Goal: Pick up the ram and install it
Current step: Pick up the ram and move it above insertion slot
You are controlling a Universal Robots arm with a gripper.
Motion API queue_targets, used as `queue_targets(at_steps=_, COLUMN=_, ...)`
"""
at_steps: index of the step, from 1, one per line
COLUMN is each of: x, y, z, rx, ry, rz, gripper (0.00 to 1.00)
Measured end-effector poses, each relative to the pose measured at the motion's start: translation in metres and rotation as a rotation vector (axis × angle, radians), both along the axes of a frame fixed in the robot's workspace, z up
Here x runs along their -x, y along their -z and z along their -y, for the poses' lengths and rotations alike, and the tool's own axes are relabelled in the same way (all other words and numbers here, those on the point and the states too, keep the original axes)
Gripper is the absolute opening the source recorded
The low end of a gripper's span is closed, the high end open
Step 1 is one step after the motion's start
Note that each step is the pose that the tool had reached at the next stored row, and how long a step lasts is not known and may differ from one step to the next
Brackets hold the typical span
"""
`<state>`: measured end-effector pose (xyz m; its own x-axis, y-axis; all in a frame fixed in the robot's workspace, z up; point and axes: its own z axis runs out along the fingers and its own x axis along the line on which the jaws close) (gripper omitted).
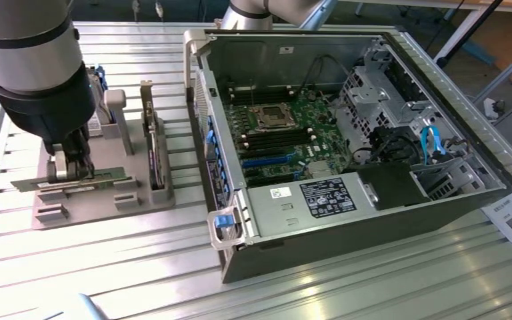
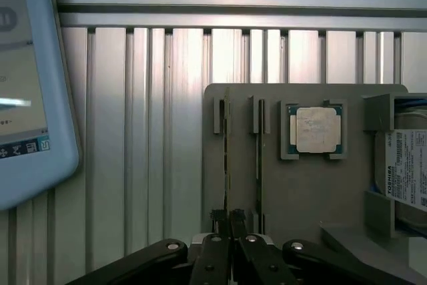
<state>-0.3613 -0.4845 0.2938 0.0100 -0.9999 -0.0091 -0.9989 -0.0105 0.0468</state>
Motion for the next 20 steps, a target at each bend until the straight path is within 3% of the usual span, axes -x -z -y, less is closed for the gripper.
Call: queue_targets(at_steps=20, x=0.0, y=-0.0379, z=0.0, rx=0.0, ry=0.007, rz=0.0, gripper=0.12)
